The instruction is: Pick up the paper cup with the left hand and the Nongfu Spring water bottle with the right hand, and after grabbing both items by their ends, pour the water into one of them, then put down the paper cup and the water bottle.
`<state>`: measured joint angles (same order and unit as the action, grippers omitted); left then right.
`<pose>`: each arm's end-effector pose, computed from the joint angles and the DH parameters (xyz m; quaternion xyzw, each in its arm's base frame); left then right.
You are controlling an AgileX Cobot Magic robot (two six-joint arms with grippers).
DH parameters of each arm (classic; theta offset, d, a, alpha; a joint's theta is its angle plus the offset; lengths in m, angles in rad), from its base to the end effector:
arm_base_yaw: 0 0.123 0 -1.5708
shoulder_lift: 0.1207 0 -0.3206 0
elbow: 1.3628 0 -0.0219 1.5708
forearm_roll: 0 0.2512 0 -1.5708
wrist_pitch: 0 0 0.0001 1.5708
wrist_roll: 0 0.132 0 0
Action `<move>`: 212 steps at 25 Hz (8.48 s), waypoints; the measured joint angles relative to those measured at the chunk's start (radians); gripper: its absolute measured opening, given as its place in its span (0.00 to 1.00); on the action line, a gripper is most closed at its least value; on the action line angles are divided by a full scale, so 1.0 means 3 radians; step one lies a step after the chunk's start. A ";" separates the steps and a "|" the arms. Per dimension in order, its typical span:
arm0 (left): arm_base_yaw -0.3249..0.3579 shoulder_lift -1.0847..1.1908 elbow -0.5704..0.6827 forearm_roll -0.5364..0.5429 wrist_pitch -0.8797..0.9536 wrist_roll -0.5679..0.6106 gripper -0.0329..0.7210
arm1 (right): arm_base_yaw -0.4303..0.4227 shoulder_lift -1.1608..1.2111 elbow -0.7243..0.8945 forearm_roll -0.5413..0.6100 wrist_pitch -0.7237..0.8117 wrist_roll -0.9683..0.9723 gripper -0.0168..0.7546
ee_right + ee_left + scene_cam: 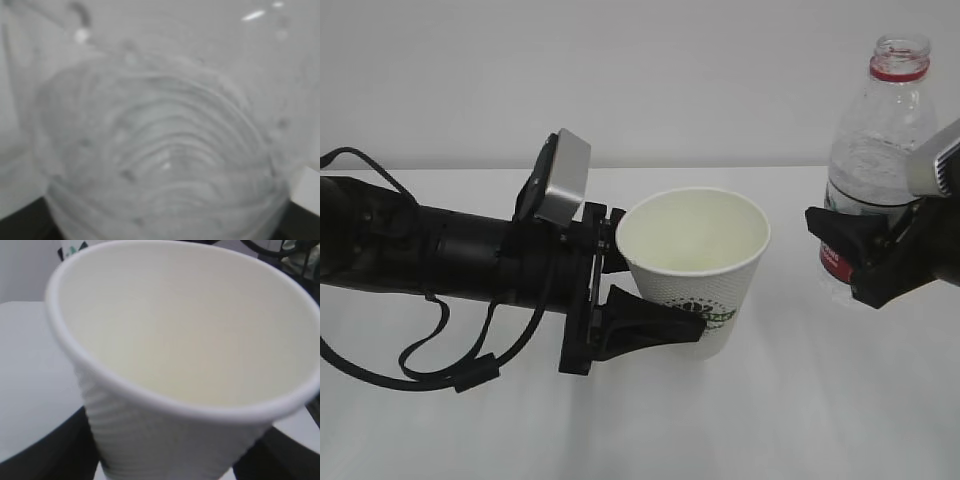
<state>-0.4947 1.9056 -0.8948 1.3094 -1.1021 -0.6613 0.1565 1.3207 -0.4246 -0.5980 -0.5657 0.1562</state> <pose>0.2719 -0.2759 0.1944 0.5489 0.5562 -0.4475 0.4348 0.2577 0.0809 0.2340 -0.2933 0.7526 0.0632 0.5861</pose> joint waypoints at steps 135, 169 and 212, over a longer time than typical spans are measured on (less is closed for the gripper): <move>0.0055 -0.0063 0.0000 0.0213 -0.0092 -0.0295 0.72 | 0.0360 0.0000 -0.0686 0.0285 0.0233 -0.3267 0.67; -0.0073 -0.0063 0.0000 0.0196 -0.0073 -0.0097 0.72 | 0.0360 0.0000 -0.0686 0.0285 0.0138 -0.3691 0.67; -0.0073 -0.0063 0.0000 0.0306 -0.0159 -0.0319 0.71 | 0.0360 0.0000 -0.0686 0.0285 -0.0156 -0.4235 0.67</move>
<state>-0.5167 1.8866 -0.8948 1.4013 -1.1499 -0.7569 0.2644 1.3207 -0.6303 -0.5124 -0.6124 -1.1144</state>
